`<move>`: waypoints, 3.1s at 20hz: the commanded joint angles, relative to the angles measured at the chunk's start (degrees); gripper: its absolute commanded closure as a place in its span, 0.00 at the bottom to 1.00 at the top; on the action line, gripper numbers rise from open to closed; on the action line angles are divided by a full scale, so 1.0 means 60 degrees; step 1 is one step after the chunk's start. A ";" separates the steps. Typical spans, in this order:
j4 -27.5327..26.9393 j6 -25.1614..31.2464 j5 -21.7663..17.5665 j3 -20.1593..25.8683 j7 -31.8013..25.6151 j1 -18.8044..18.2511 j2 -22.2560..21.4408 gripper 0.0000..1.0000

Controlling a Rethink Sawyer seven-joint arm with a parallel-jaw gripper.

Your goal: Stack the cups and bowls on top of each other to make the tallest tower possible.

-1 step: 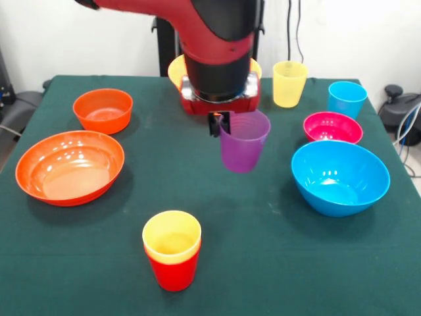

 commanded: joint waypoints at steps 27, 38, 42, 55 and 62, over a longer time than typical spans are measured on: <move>-0.1086 0.1635 -0.0552 0.2077 -0.1140 -0.1155 -0.0344 1.00; -0.2206 0.1750 -0.1052 0.2300 -0.1984 -0.1622 0.0483 1.00; -0.2332 0.1671 -0.1162 0.2476 -0.2103 -0.1684 0.0639 1.00; -0.2159 0.1142 -0.1557 0.2790 -0.2081 -0.1881 0.0734 1.00; -0.2147 0.1269 -0.1644 0.2874 -0.2079 -0.1932 0.0619 1.00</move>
